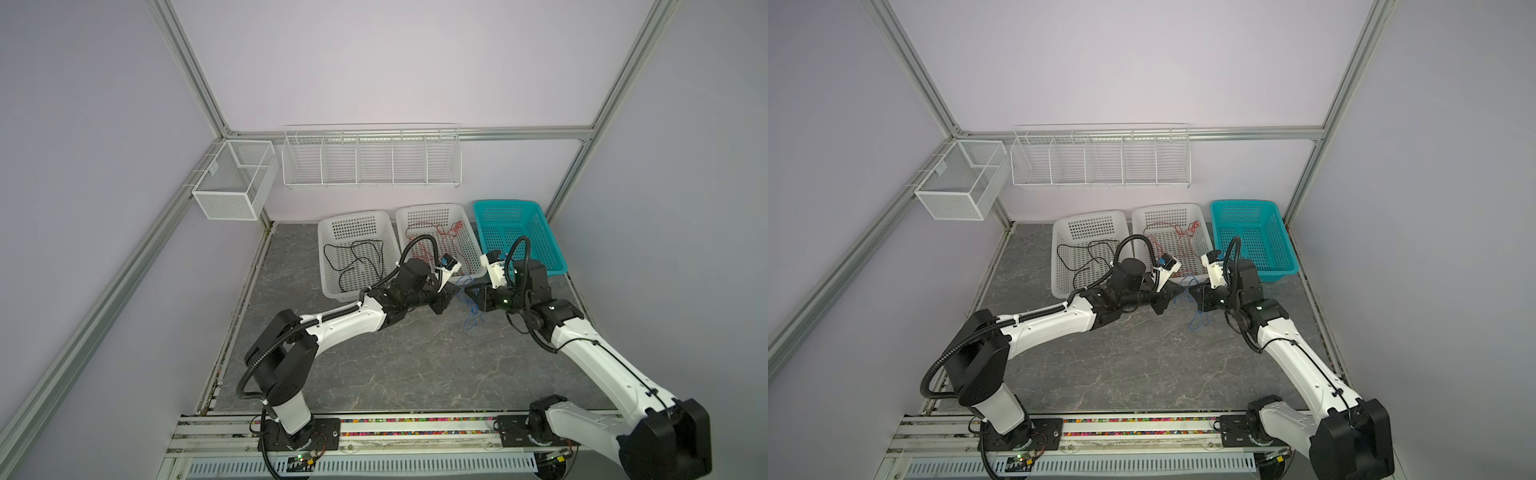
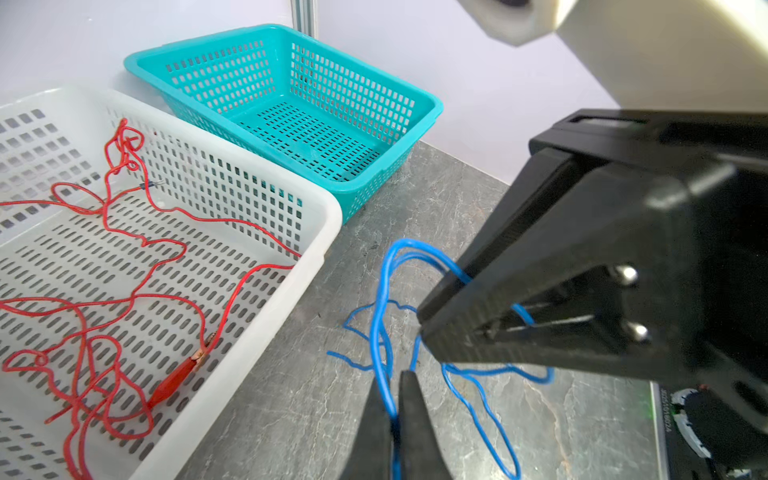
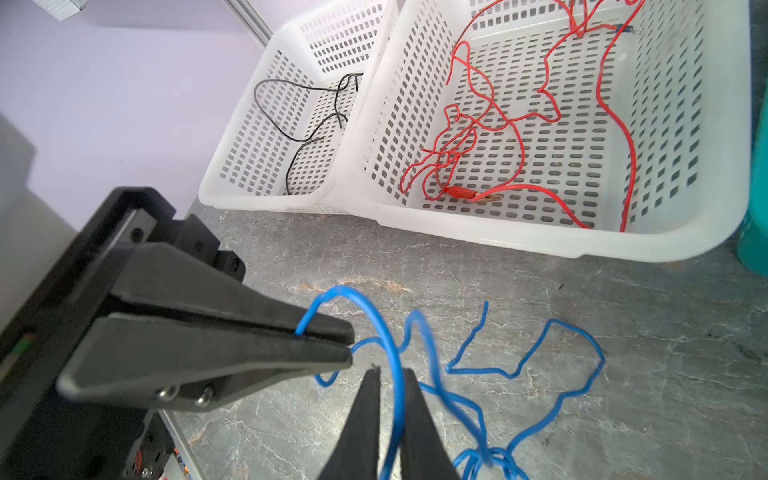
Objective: Untangle the cables
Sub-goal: 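Bring the left gripper toward the blue wire held by the right gripper, then grasp the blue wire with the left gripper and lift it while the right opens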
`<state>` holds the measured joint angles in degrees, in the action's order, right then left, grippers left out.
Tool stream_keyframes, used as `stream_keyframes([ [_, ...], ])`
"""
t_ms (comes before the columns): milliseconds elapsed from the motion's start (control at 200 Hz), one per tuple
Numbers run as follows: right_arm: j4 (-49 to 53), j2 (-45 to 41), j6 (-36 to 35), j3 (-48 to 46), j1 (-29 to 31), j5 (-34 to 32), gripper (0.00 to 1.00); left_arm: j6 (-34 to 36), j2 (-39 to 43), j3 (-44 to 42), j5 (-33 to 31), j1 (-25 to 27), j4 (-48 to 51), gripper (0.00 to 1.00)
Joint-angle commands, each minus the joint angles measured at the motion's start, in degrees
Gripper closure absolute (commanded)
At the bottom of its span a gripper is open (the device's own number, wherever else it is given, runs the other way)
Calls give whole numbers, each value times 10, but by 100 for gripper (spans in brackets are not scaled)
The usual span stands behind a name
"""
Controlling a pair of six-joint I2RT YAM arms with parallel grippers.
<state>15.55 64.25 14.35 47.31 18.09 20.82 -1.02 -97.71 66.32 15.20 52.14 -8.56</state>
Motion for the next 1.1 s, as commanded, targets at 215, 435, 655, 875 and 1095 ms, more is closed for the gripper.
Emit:
stream_keyframes([
  [215, -3, -11, -13, 0, 2, -14, 65, -3, 33, -7, -68, 0, -8, 100],
  [435, 9, -50, -29, -16, -1, -62, 39, 0, 44, -8, -94, -1, 11, 100],
  [655, 55, -80, -30, -22, -14, -178, 32, 10, 76, -14, -116, -4, 39, 100],
  [875, 35, -83, -21, -55, -29, -178, 32, 7, 112, -20, -124, -7, 58, 100],
  [1095, -36, -83, -34, -103, -30, -135, 32, 7, 151, -19, -127, -7, 83, 100],
])
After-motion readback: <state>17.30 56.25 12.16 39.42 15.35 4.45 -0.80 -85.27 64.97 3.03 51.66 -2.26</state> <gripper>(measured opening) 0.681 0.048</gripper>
